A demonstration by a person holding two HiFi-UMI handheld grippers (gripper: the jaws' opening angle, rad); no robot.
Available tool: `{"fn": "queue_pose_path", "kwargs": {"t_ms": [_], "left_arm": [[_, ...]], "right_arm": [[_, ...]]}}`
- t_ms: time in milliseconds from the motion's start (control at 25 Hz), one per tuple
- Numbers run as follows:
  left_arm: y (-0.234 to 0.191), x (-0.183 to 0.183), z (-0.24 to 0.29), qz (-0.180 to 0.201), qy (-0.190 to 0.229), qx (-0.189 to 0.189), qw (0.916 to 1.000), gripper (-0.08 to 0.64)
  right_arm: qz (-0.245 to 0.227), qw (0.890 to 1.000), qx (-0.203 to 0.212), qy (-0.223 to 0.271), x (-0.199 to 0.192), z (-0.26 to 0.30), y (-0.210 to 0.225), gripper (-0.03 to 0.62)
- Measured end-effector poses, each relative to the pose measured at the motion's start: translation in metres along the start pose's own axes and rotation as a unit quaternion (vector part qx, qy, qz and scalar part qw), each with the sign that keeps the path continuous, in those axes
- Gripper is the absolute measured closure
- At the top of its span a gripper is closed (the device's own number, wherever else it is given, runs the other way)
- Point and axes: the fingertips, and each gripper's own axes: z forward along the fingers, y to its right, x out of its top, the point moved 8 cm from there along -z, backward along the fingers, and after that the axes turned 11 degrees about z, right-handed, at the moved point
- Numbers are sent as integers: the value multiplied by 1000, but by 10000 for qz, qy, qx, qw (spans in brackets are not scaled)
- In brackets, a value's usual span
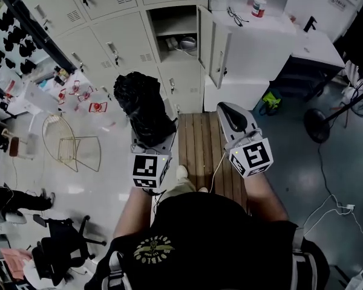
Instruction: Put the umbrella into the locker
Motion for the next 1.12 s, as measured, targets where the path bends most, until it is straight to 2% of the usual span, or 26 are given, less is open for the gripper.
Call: {"fn": "queue_pose_path", "kwargs": {"t_ms": [760,1120], "left_arm": [[-72,-21,74,87,-20,-121,9999,272],[-112,-29,109,59,74,-241,9997,272]], "right_arm": [[-27,9998,-172,-35,5,99,31,561],[-251,9996,-136,-1,18,151,36,561]]}}
